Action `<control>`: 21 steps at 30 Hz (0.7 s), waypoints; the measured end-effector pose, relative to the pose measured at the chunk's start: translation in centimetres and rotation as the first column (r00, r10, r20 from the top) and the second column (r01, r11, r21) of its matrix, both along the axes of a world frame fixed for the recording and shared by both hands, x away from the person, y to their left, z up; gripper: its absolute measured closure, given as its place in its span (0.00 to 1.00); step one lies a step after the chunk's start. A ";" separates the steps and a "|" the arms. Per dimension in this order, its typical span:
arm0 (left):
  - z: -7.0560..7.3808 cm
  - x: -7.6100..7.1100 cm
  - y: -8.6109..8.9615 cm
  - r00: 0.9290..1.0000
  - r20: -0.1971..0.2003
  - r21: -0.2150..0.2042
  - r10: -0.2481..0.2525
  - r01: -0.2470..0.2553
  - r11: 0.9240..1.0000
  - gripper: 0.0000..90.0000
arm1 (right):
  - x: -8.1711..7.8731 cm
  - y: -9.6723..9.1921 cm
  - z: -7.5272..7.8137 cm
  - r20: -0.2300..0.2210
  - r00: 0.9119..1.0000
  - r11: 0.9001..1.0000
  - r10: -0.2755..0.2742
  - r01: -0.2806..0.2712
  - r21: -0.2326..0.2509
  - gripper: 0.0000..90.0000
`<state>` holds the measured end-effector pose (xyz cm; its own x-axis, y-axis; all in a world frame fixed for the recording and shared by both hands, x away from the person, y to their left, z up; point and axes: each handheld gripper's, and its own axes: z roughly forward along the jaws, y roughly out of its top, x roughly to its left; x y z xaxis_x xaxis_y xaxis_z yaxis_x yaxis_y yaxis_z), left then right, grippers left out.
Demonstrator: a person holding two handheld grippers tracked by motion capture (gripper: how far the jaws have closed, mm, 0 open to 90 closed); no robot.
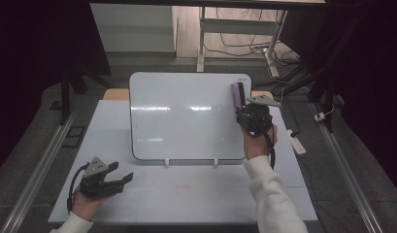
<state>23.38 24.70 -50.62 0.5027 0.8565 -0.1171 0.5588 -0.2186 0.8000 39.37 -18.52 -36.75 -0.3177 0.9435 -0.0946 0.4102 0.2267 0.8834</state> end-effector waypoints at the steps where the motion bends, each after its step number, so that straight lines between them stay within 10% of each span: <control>1: 0.0 0.0 0.0 1.000 0.001 -0.001 0.000 0.000 1.000 0.32 | 0.0 0.1 0.0 -0.002 1.000 1.000 0.000 0.000 0.000 0.69; 9: -0.1 0.0 0.2 1.000 0.002 -0.002 0.003 -0.003 1.000 0.32 | -0.5 -0.3 0.0 0.025 1.000 1.000 0.015 -0.015 0.018 0.61; 21: -0.3 0.1 0.1 1.000 -0.004 0.002 -0.005 0.005 1.000 0.32 | -4.7 -3.5 -2.2 0.002 0.984 0.980 0.179 -0.178 0.085 0.47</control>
